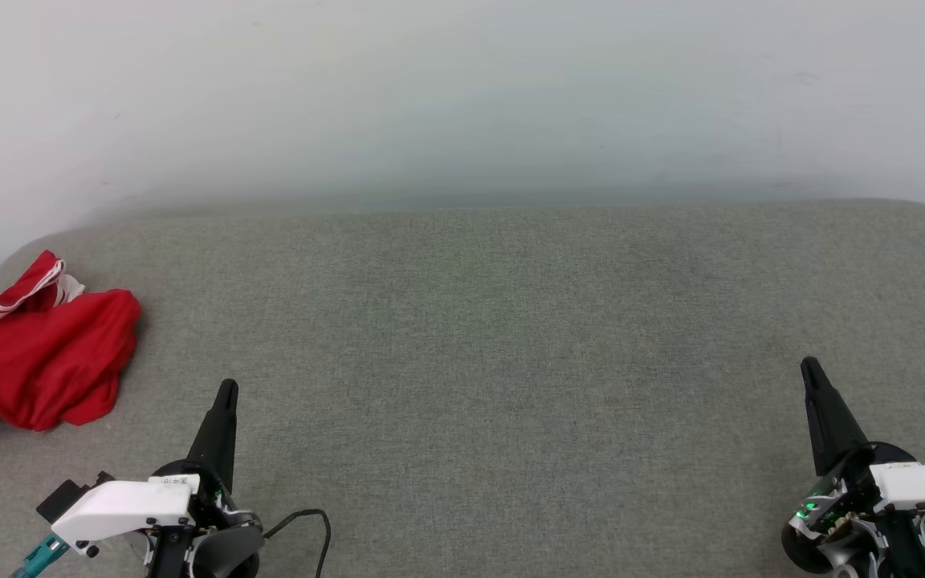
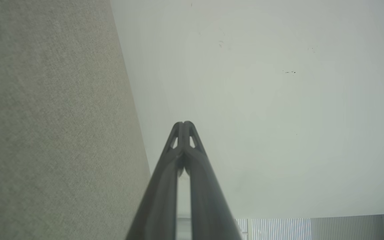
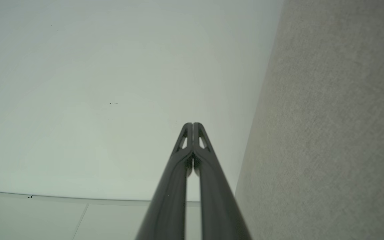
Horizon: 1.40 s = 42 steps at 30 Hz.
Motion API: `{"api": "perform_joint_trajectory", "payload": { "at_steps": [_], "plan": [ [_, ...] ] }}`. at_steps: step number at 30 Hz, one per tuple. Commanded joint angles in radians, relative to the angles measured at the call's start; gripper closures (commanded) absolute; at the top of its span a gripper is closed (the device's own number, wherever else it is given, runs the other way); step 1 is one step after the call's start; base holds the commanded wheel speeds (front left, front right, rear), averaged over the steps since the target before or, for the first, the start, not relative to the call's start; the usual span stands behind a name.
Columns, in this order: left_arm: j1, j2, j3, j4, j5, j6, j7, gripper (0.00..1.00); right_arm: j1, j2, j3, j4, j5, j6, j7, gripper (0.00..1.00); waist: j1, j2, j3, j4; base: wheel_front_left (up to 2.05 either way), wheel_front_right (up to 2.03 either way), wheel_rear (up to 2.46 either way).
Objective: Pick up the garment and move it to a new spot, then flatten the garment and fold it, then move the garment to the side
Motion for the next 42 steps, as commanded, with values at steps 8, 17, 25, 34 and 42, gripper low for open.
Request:
{"api": "perform_joint_trajectory", "payload": {
  "at_steps": [8, 17, 25, 34, 42],
  "plan": [
    [-0.009, -0.001, 0.002, 0.001, 0.001, -0.003, 0.002, 1.00, -0.010, 0.004, 0.000, 0.001, -0.005, 0.000, 0.000, 1.00, 0.0000, -0.0001, 0.000, 0.000, 0.00, 0.00, 0.00],
    [-0.009, -0.001, 0.002, 0.001, 0.001, -0.003, 0.002, 1.00, -0.010, 0.004, 0.000, 0.001, -0.005, 0.000, 0.000, 1.00, 0.0000, -0.0001, 0.000, 0.000, 0.00, 0.00, 0.00],
    [-0.009, -0.001, 0.002, 0.001, 0.001, -0.003, 0.001, 1.00, -0.010, 0.004, 0.000, 0.001, -0.005, 0.000, 0.000, 1.00, 0.0000, -0.0001, 0.000, 0.000, 0.00, 0.00, 0.00],
    [-0.009, -0.001, 0.001, 0.001, 0.001, -0.003, 0.001, 1.00, -0.010, 0.004, 0.000, 0.001, -0.005, 0.000, 0.000, 1.00, 0.0000, -0.0001, 0.000, 0.000, 0.00, 0.00, 0.00],
    [-0.009, -0.001, 0.001, 0.001, 0.001, -0.003, 0.001, 1.00, -0.010, 0.004, 0.000, 0.001, -0.005, 0.000, 0.000, 1.00, 0.0000, -0.0001, 0.000, 0.000, 0.00, 0.00, 0.00]
  ]
}}
